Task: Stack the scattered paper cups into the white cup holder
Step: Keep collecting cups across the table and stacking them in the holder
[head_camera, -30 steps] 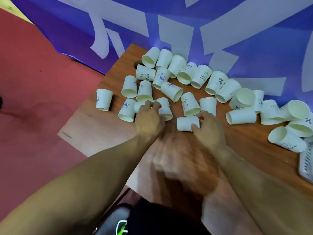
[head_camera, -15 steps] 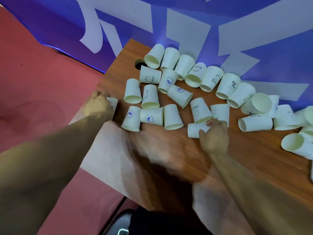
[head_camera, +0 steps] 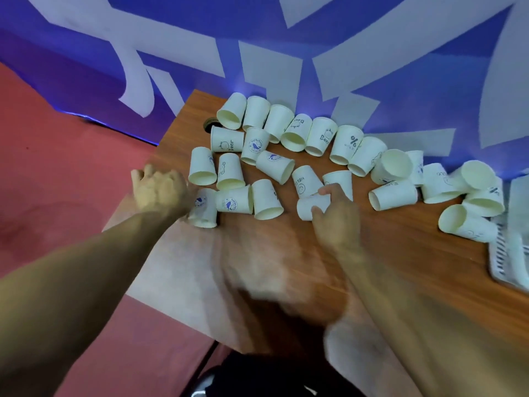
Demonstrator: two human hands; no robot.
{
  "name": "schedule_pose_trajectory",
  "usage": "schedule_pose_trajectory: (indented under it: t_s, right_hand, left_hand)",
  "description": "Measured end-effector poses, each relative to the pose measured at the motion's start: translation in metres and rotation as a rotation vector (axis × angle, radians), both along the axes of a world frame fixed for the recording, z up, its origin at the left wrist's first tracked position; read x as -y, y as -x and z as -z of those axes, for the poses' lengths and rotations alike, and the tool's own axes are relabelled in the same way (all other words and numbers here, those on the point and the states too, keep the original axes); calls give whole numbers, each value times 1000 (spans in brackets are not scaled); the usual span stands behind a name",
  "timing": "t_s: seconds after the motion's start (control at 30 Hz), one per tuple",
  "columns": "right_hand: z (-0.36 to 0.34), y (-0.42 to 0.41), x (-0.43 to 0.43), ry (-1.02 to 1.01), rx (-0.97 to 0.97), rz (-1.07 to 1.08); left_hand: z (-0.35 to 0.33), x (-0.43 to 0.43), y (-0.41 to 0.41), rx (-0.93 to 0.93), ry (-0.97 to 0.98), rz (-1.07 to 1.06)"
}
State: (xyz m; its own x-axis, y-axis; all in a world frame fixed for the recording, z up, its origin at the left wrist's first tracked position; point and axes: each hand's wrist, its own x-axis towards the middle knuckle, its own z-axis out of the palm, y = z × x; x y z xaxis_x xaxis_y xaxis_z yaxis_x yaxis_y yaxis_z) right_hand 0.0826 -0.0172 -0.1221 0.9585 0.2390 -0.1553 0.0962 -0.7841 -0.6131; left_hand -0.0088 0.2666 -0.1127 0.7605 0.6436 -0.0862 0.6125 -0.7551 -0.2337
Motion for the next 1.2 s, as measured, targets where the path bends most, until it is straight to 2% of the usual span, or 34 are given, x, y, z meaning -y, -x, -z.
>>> schedule_pose_trajectory:
  t_s: [0.13,0.27,0.4,0.63,0.83,1.03,1.2]
  right_hand:
    - [-28,4,28,-42,81,-9]
    - [-54,6,80,-125,162,-2]
    - [-74,2,152,-138,245,65]
    - [-85,-15,311,-53,429,212]
    - [-75,-27,435,39,466,324]
    - [-59,-46,501,139,443,342]
    - [-29,-59,519,126,463,195]
  left_hand:
    - [-25,35,-9,89,-49,131]
    - [-56,122,-31,362,133,282]
    - [-78,230,-58,457,282,434]
    - [-98,429,-100,472,407,736]
    - [-86,562,-124,453,511,902]
    - [-55,632,-150,357,430,1044]
    - [-27,645,-164,226,385,1062]
